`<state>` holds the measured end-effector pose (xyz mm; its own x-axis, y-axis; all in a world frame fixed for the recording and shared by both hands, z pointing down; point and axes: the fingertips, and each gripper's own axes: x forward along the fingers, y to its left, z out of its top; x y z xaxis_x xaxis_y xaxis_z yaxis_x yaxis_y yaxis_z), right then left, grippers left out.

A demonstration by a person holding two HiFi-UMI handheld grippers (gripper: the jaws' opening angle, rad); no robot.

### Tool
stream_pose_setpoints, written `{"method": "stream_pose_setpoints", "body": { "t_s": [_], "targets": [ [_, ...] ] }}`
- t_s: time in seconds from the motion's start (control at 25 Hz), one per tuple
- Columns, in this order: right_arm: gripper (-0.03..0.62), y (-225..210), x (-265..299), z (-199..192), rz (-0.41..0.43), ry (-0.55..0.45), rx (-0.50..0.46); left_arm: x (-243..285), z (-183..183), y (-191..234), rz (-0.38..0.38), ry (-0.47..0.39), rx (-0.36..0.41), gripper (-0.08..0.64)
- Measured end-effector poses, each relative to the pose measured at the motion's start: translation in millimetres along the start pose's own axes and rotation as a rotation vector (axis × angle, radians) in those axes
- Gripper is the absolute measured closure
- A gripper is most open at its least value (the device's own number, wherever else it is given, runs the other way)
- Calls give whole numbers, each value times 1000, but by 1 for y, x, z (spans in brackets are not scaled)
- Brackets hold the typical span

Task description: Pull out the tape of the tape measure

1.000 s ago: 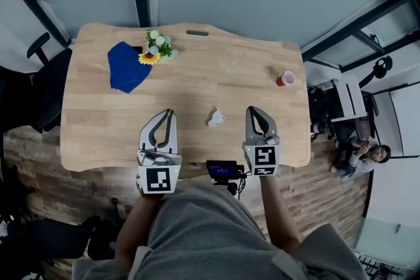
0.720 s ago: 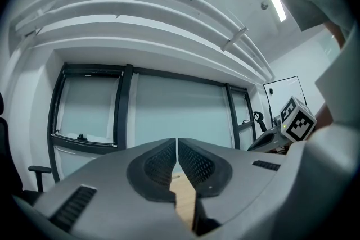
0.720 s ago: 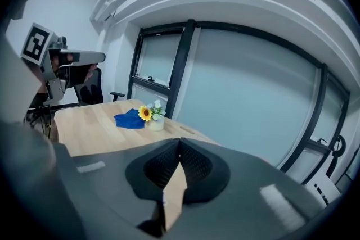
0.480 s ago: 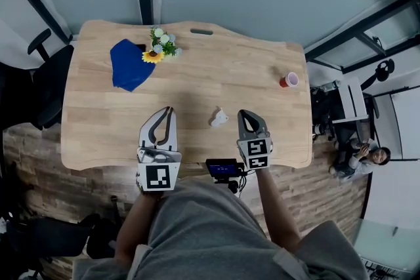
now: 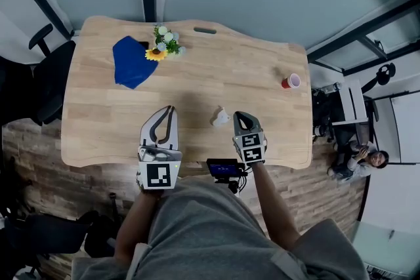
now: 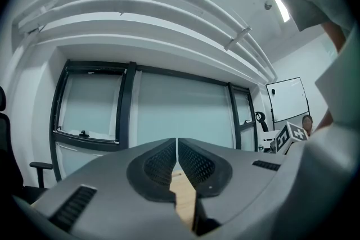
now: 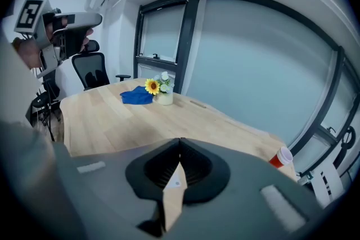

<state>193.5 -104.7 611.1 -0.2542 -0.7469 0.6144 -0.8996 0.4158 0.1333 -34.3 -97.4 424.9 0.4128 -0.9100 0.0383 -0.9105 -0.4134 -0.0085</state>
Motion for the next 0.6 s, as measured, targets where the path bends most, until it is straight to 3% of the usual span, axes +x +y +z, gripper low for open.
{"method": "stream_pose_setpoints", "body": {
  "t_s": [0.32,0.44,0.6],
  "targets": [
    [580,5,28,-41,15,114,54,-9,-2,15,33,6,8,540],
    [580,6,39,-59,15,168,100,-15,-5,21,39,16,37,540],
    [580,8,52,-79,4,230,168,-21,-6,29,65,17,19,540]
  ]
}}
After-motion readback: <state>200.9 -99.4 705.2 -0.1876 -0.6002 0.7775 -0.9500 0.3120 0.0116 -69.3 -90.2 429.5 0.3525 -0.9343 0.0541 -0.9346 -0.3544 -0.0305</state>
